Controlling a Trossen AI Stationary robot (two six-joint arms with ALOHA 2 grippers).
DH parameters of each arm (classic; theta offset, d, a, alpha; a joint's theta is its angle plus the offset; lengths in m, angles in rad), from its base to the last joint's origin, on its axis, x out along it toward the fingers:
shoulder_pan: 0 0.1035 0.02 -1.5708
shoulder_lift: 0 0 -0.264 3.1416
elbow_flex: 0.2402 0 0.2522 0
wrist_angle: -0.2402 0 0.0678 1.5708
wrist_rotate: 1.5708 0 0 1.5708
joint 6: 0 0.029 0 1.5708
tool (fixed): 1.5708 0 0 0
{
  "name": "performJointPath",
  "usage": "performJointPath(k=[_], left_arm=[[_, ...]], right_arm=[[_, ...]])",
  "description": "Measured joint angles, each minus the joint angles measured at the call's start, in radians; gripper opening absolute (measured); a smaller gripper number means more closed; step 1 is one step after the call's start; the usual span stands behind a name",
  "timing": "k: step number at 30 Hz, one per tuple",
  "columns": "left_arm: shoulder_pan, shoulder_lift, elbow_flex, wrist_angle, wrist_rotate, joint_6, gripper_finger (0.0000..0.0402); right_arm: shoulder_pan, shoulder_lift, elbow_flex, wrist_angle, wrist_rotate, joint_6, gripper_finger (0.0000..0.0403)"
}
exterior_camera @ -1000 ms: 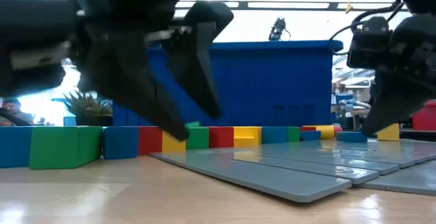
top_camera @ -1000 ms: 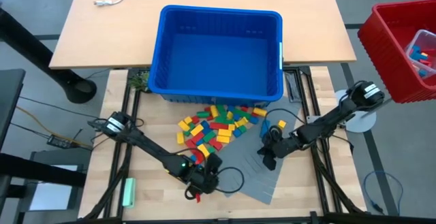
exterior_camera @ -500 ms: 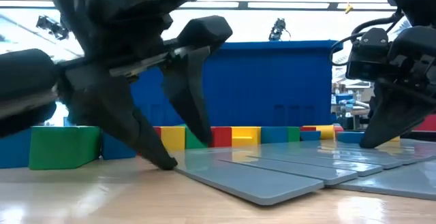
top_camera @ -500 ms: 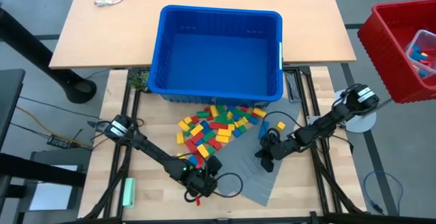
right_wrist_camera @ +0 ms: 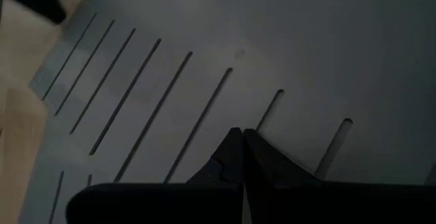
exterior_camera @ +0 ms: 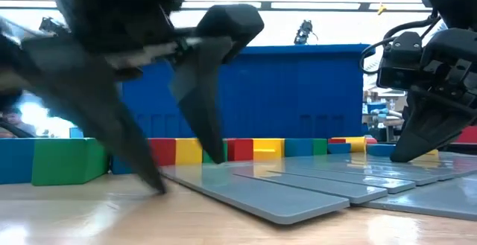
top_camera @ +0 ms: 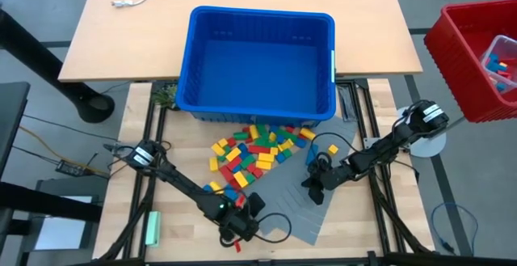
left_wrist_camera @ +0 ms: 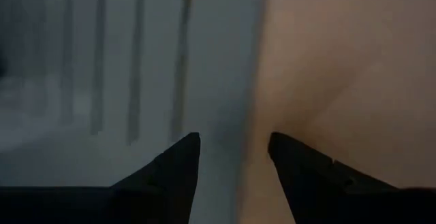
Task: Sort blocks
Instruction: Assemble the blue bin using gray bin divider
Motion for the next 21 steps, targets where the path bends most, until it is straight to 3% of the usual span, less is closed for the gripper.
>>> performJointPath(k=[2,6,10,15,21], left_arm=[[-0.002,0.0,0.0,-0.016,0.029,-0.047,0.0198],[0.006,-0.001,-0.015,-0.009,-0.045,-0.064,0.0198],[0.035,-0.004,-0.043,0.032,-0.051,-0.063,0.0198],[0.05,-0.01,-0.086,0.104,-0.031,0.018,0.0198],[0.052,-0.009,-0.127,0.214,-0.091,0.068,0.0198]], right_arm=[[0.0,0.0,0.0,0.0,0.001,0.0,0.0],[0.0,0.001,-0.002,0.014,0.01,-0.011,0.0],[0.0,0.002,-0.002,0.032,0.009,-0.02,0.0],[0.003,0.002,-0.003,0.035,0.021,-0.022,0.0],[0.003,0.001,-0.003,0.035,0.038,-0.031,0.0]])
